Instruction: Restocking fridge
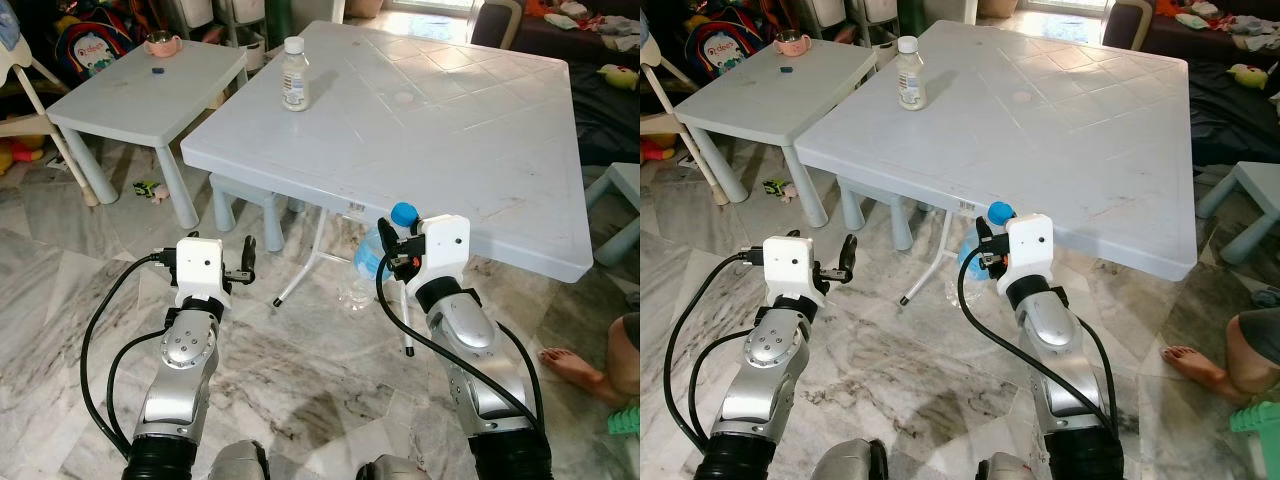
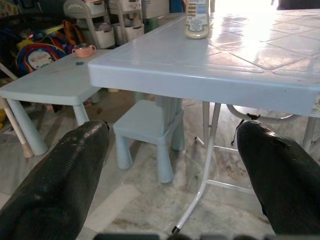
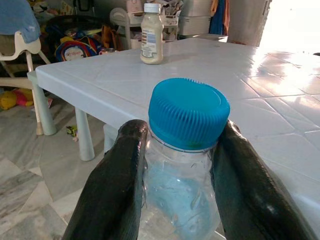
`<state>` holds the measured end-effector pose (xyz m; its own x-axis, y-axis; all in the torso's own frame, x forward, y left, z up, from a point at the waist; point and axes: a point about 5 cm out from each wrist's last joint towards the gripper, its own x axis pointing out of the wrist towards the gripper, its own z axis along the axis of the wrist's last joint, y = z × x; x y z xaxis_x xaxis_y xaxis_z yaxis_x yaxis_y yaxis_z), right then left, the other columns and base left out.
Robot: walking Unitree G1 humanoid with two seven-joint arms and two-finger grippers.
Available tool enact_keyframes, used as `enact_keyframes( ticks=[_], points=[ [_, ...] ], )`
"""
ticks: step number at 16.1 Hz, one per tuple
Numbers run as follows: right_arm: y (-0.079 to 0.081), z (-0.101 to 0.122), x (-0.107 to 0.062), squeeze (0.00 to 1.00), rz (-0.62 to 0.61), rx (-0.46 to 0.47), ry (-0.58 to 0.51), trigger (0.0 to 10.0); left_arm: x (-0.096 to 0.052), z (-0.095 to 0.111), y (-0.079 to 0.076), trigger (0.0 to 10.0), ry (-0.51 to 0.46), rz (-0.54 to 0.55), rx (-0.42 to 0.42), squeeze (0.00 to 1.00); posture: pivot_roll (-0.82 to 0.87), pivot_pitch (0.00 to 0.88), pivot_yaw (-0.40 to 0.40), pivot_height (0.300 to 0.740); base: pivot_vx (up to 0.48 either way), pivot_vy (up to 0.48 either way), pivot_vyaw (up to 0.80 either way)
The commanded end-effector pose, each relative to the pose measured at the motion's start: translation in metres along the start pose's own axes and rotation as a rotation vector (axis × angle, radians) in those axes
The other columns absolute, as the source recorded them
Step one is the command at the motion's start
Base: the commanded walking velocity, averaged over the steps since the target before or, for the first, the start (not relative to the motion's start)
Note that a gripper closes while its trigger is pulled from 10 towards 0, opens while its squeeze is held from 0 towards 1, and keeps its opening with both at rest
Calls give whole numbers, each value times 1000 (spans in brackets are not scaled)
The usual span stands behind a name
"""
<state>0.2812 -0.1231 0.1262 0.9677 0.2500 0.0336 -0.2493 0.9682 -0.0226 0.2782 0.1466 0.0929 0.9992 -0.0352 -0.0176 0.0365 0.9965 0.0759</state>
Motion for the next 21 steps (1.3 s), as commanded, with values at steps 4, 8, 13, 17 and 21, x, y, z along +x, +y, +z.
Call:
enact_keyframes(
  ticks=[4,8,13,17,21],
  points=[
    [1,8,3,0,1,-4,-34,10000,1,2,3,10000,-7,13,13,0,-79,12,14,740,0,0,0],
    [1,8,3,0,1,-4,-34,10000,1,2,3,10000,-7,13,13,0,-79,12,14,740,0,0,0],
    [5,-9,7,0,-3,-13,-24,10000,1,10,9,10000,-48,30,13,0,-55,53,6,740,0,0,420],
    [8,-9,10,0,24,-47,-46,10000,-1,8,8,10000,-38,35,40,0,-49,52,5,740,0,0,800],
    [16,-7,11,0,82,-142,-80,10000,1,5,11,10000,-13,64,45,0,-46,45,6,740,0,0,800]
  ],
)
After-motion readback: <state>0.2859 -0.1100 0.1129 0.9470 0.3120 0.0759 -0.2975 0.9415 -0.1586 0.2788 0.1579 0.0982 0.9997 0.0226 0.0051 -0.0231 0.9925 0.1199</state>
